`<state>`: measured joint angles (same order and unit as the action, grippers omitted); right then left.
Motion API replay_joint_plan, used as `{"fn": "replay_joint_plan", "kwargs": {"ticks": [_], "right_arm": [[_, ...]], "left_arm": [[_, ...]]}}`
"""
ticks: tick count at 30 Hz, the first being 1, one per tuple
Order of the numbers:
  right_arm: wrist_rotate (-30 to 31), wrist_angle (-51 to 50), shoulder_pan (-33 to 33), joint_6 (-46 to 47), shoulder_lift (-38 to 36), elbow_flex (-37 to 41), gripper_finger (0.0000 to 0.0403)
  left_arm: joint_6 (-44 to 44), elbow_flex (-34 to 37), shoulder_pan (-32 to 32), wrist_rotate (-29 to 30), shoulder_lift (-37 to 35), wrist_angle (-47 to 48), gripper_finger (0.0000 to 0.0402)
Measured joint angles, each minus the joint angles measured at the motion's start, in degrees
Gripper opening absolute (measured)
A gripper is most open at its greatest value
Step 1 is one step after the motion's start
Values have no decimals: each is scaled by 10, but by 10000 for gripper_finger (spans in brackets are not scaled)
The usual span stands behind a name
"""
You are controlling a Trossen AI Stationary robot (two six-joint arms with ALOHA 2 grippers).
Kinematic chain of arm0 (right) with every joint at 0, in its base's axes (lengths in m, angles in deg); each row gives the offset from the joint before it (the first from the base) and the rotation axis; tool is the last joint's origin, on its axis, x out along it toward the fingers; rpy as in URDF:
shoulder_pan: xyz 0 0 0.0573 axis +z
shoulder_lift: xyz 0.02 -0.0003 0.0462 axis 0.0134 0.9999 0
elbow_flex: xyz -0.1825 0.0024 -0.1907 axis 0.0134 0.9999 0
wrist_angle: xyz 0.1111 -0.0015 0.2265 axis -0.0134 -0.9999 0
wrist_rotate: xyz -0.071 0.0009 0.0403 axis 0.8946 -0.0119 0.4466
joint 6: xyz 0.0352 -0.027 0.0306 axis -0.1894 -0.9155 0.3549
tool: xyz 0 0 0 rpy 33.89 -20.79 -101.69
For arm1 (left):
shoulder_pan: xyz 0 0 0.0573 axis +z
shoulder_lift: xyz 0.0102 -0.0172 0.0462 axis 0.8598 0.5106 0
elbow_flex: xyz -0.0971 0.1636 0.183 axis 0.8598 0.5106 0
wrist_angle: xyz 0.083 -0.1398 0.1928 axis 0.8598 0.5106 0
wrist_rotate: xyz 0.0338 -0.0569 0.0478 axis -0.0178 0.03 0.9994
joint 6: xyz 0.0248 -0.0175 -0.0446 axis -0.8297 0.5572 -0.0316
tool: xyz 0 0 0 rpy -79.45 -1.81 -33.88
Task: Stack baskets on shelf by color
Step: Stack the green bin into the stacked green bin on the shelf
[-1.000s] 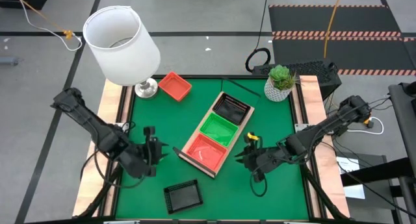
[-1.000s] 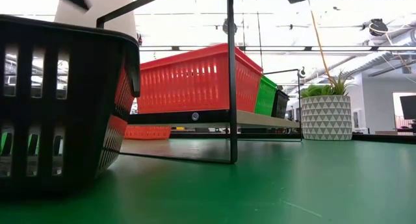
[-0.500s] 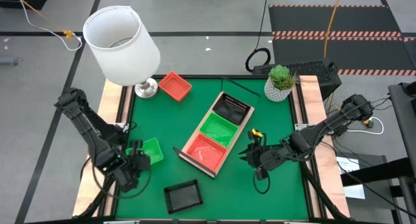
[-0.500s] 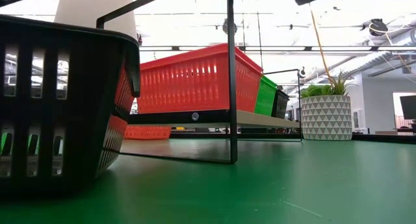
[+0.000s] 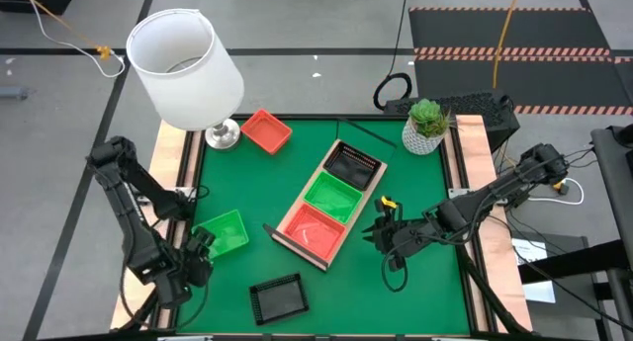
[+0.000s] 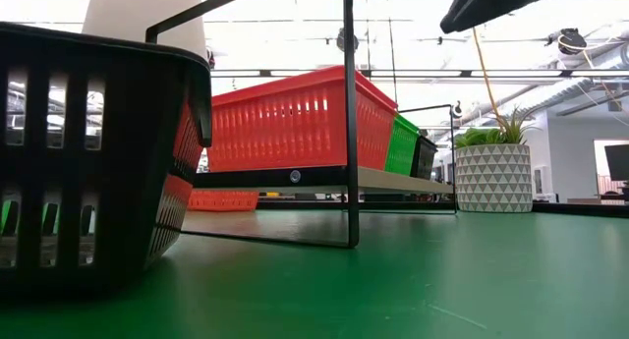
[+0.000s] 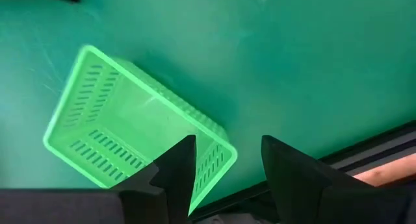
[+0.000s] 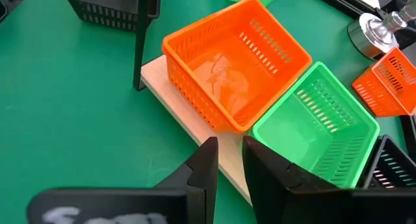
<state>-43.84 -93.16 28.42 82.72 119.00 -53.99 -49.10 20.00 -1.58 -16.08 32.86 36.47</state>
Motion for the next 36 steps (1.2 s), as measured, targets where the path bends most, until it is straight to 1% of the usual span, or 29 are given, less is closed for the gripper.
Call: {"fn": "replay_joint_plan", "kwargs": {"ticks": [6, 10, 15, 19, 24, 29, 32, 36], "right_arm": [[-1, 4, 1, -3, 0, 0, 63], [-1, 4, 1, -3, 0, 0, 63], [-1, 4, 1, -3, 0, 0, 63], [-1, 4, 1, -3, 0, 0, 63], [0, 4, 1, -3, 0, 0, 63], [0, 4, 1, -5, 0, 0, 63], [0, 4, 1, -5, 0, 0, 63], [0, 4, 1, -5, 0, 0, 63]], "left_arm": [[-22, 47, 0, -12, 33, -8, 177], [-30, 75, 0, -20, 36, -28, 177], [-44, 108, 2, -55, 35, -34, 171], [-48, 125, 2, -55, 34, -37, 139], [-72, 134, 9, -54, 35, -46, 80], [-108, 127, 24, -30, 37, -49, 17], [-130, 113, 38, -13, 36, -37, 14], [-174, 83, 53, 39, 36, 6, 22]]}}
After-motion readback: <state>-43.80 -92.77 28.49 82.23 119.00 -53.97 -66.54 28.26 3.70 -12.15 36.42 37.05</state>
